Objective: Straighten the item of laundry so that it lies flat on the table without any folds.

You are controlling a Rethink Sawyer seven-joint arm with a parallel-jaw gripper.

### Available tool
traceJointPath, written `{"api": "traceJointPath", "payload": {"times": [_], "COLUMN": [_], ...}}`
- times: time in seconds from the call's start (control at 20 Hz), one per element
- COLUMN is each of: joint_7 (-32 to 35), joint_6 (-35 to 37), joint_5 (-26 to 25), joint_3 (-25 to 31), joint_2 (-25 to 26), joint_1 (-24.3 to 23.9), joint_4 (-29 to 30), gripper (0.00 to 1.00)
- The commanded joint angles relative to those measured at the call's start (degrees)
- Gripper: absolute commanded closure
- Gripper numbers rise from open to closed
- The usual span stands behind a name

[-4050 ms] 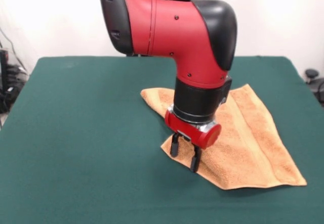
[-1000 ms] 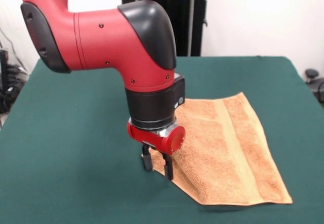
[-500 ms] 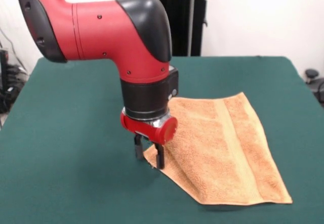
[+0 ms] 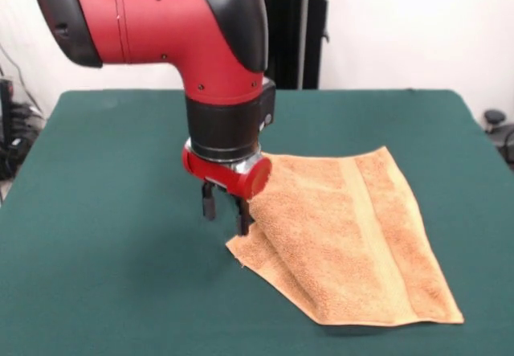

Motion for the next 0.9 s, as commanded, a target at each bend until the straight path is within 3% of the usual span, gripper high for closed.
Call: {"api": "traceJointPath", "payload": {"times": [0.05,0.9], "joint_7": [-12.80,-5.84], "joint_6": [5.68,1.93], "joint_5": [-1.89,-2.53], "joint_3": [-1.02,-5.10], "joint_2": [-0.68,0.52], "joint_1": [3.15,8.46], "joint_4": [7.72,7.56], "gripper": [0.00,0.00]}}
